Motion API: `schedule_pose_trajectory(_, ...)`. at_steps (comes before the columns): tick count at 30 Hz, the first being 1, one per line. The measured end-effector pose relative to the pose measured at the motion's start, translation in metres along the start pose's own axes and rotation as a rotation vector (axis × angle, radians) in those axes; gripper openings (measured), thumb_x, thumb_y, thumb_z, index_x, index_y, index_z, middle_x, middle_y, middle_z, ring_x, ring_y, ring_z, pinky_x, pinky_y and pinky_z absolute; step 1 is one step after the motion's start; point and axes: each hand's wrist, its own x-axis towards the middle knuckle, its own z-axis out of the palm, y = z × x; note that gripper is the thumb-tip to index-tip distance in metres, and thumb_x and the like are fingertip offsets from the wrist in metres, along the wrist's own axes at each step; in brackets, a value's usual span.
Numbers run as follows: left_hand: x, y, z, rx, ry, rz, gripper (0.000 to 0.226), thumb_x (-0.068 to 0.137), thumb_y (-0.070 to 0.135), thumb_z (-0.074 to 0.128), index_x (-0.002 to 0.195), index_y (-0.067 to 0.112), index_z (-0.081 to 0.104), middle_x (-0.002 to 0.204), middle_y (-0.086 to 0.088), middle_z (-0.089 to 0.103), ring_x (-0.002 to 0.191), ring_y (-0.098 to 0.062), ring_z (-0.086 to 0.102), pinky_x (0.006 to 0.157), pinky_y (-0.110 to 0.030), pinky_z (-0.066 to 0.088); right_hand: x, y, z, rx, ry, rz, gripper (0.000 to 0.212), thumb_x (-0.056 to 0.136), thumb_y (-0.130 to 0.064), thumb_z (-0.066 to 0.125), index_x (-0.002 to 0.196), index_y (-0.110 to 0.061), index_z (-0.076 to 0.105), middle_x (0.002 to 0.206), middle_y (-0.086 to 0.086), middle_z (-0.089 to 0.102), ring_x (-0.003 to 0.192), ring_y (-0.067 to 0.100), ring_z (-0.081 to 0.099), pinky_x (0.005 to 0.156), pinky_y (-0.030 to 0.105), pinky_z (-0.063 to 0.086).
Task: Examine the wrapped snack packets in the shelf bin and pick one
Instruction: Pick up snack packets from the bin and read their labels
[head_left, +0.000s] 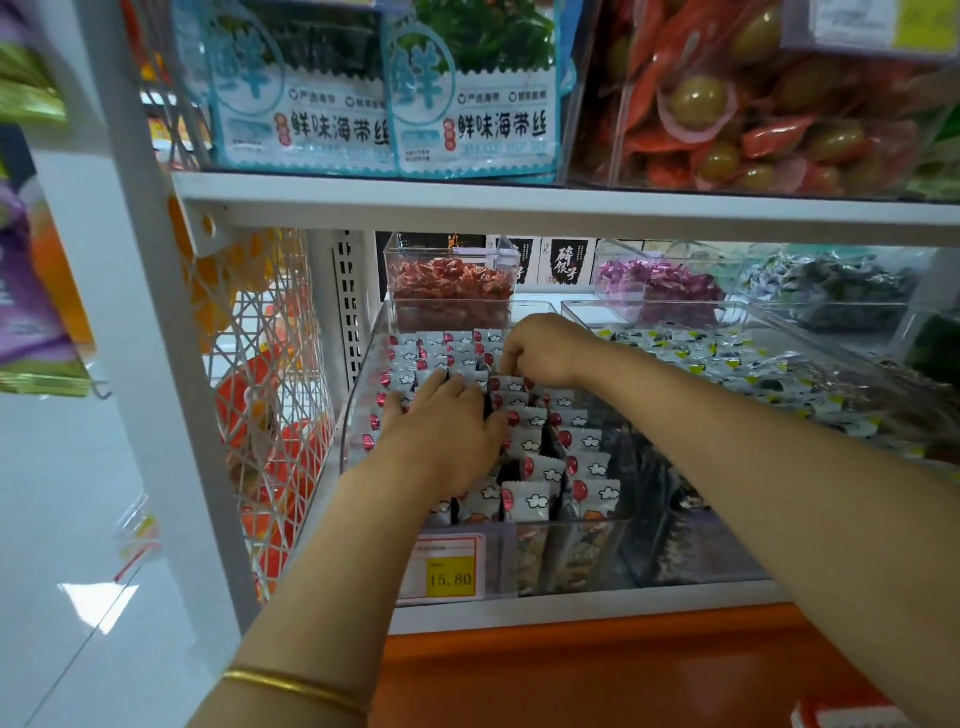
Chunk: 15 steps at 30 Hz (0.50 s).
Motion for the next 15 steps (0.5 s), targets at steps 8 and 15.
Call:
schedule_pose_trajectory(8, 0.005, -0.006, -0.005, -0.04, -0.026, -0.039, 0.046, 0.099, 0.038, 0.026, 0.132, 0.01, 0.042, 0.147, -0.005, 0.031, 0.144, -0.02, 0.007, 0.112, -0.059, 0.002, 0.026, 0.006, 0.003, 0.008, 0.234, 0.008, 0.018, 0.09, -0.009, 0.058, 0.103, -0.011, 0.071, 0.113, 0.008, 0.067, 0.107, 0.025, 0.058, 0.091, 0.035, 0.047)
schedule_pose_trajectory(15, 0.002, -0.007, -0.007, -0.052, 0.0, -0.04, 0.038, 0.099, 0.033, 0.031, 0.122, 0.009, 0.048, 0.143, -0.006, 0.037, 0.143, -0.021, 0.013, 0.112, -0.058, 0.008, 0.032, 0.003, 0.014, -0.122, 0.161, 0.031, 0.021, 0.082, -0.021, 0.069, 0.068, -0.025, 0.053, 0.117, 0.011, 0.058, 0.117, 0.028, 0.045, 0.085, 0.035, 0.04)
